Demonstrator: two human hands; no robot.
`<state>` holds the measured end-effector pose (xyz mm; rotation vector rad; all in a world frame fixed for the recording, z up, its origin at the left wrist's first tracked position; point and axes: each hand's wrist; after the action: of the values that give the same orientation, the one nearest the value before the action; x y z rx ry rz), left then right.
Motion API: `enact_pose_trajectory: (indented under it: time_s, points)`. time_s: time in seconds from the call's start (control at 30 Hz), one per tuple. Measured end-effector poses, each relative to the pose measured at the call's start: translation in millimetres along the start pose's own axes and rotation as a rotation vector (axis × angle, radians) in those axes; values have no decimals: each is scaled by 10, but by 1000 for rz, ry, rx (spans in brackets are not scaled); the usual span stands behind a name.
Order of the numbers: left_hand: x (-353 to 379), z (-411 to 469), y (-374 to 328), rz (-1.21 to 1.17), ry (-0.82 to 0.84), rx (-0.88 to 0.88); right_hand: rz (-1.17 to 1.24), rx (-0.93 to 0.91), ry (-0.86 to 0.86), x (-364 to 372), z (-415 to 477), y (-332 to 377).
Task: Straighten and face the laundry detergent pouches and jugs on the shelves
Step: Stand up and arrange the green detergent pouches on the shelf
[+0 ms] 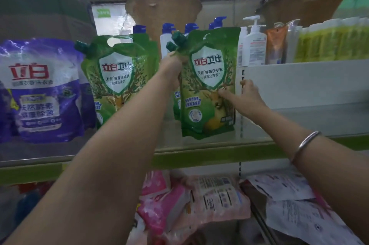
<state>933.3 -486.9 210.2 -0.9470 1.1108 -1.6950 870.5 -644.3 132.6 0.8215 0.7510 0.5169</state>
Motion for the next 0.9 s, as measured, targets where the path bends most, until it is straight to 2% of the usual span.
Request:
enact_pose_trajectory:
  time_s: [0.1, 0.17, 0.47, 0.53, 0.6, 0.67, 0.8, 0.9]
  points:
    - [-51, 153, 119, -11, -65, 19, 175, 156, 238, 85, 108, -144]
    - [-58, 253, 166, 1, -109, 55, 203, 160, 345, 149, 181, -185]
    - [-21, 552, 269, 137, -415, 178, 167, 54, 307, 425, 439, -241]
    - [-24, 461, 328, 247, -454, 192, 156, 45, 310, 432, 477, -234]
    - [-33, 283, 513, 432, -421, 242, 127, 74, 345, 406, 518, -265]
    - [-57, 90, 731, 668, -344, 199, 57, 86, 399, 357, 539, -273]
    - [-99, -91, 853, 869, -112, -116, -129, 79, 568, 323, 514, -285]
    - [-90, -172, 893, 1096, -26, -215, -266, -53, 565, 343, 476, -265]
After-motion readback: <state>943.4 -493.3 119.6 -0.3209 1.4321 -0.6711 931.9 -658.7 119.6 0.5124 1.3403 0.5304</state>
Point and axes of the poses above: each hand's wrist, its own z-axis towards the middle knuckle, its own x-axis out of the palm, y = z × x, and after that the axes turned 4 degrees about z, right-handed
